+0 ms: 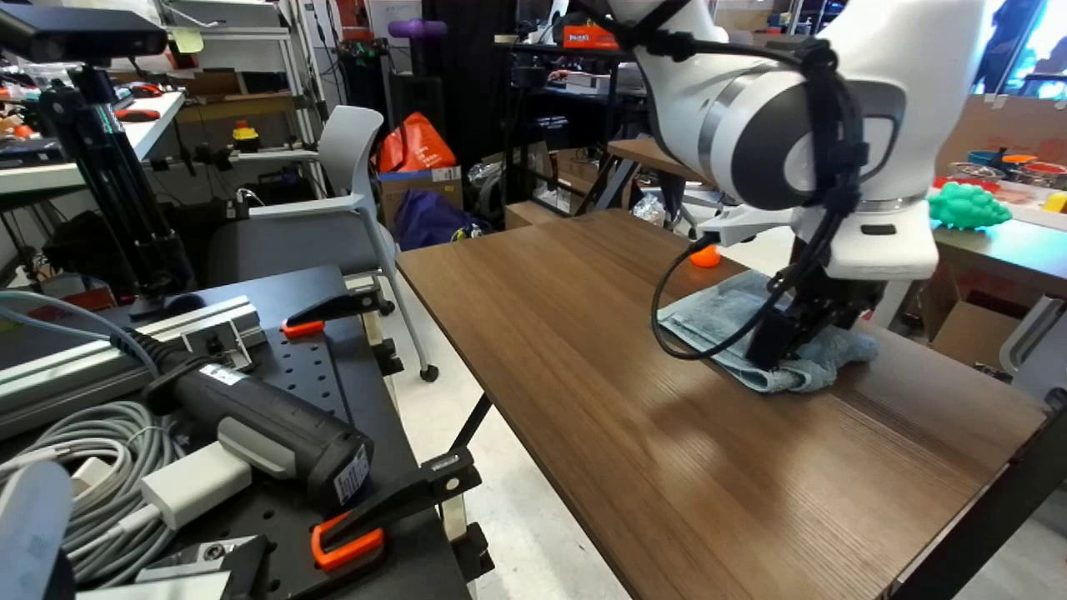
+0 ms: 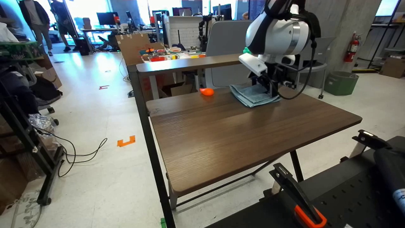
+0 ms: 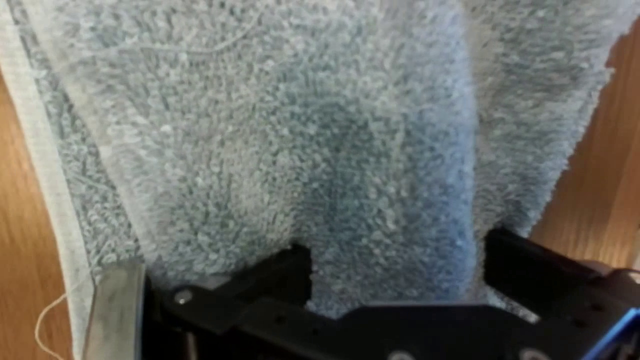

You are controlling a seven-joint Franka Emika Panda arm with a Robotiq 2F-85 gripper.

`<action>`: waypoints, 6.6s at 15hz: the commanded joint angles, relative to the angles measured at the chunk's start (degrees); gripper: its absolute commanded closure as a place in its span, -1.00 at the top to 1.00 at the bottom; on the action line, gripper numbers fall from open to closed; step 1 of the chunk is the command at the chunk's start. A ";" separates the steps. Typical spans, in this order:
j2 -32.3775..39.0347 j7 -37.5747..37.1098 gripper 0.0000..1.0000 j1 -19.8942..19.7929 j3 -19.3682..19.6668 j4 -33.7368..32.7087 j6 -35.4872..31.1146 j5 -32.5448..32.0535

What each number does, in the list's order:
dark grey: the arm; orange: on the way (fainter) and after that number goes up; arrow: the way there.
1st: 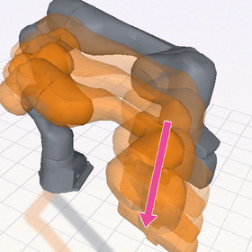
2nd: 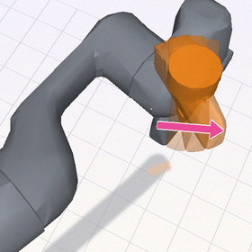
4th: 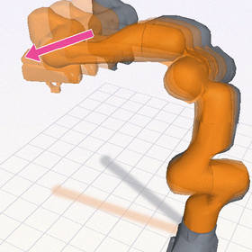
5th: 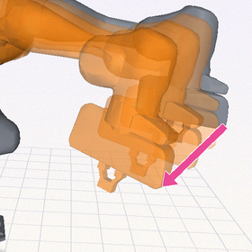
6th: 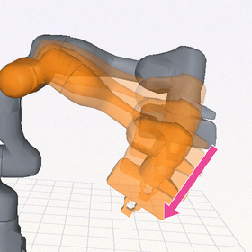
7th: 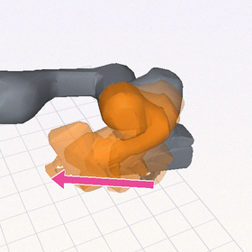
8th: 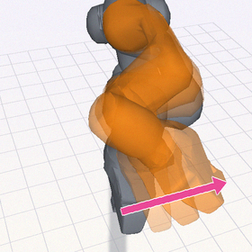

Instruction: Wipe the table

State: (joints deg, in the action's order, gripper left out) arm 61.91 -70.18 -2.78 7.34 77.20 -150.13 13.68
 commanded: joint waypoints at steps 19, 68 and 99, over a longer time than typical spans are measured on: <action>-10.77 19.91 1.00 4.18 10.47 28.45 -7.98 0.16; -25.79 42.57 1.00 8.24 -6.17 51.23 -27.80 0.80; -9.31 12.13 1.00 31.15 6.61 26.34 -15.96 0.27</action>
State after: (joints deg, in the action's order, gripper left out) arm 46.47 -53.63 31.05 12.26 111.54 -167.34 14.74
